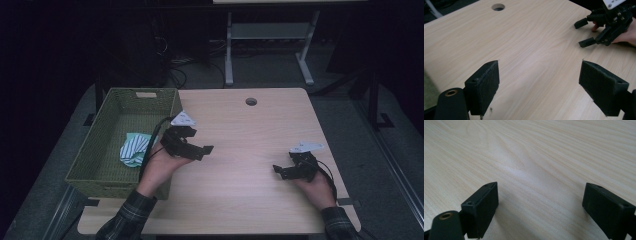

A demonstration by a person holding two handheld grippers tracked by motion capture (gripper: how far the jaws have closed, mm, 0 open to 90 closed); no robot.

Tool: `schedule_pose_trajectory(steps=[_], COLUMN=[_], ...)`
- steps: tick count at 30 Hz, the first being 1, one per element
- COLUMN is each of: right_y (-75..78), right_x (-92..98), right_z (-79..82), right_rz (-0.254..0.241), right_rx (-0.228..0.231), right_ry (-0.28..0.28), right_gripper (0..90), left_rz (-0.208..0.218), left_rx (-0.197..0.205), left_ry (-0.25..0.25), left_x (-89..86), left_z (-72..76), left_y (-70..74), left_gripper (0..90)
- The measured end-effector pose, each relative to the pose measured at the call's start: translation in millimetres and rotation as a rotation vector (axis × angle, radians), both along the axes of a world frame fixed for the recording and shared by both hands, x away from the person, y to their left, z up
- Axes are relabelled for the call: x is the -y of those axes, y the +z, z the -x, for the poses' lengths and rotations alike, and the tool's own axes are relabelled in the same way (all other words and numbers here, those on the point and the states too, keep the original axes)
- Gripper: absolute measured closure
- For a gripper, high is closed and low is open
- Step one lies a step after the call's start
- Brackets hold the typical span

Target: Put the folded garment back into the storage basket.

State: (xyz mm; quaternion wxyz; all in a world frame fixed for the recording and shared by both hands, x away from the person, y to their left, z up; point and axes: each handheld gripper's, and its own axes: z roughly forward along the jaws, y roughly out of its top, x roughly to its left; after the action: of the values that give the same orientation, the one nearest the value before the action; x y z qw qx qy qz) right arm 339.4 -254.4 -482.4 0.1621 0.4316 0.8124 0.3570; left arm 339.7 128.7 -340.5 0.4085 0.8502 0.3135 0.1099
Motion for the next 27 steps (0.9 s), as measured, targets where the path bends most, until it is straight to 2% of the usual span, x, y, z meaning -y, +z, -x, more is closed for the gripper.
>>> schedule_pose_trajectory(steps=[4,12,17,21,27], right_y=[-0.1,-0.1,0.0,-0.1,-0.1], right_x=[0.0,0.0,0.0,0.1,0.1], right_z=[0.0,-0.1,0.0,-0.1,-0.1], right_rz=[0.0,0.0,0.001,0.001,0.001], right_rx=[0.001,0.001,0.001,0.001,0.001], right_ry=[0.0,0.001,0.001,0.001,0.001], right_gripper=[12.9,12.9,12.9,12.9,12.9], left_rz=[0.001,-0.044,-0.075,-0.084,-0.121], left_rx=[-0.004,-0.03,-0.046,-0.068,-0.099], left_ry=[-0.013,-0.035,-0.043,-0.029,-0.017], left_x=[16.5,37.0,41.2,42.5,44.3], left_z=[1.7,3.4,1.7,-0.1,-3.4], left_y=[-12.9,-44.8,-63.2,-78.0,-95.2], left_gripper=[16.1,16.1,16.1,16.1,16.1])
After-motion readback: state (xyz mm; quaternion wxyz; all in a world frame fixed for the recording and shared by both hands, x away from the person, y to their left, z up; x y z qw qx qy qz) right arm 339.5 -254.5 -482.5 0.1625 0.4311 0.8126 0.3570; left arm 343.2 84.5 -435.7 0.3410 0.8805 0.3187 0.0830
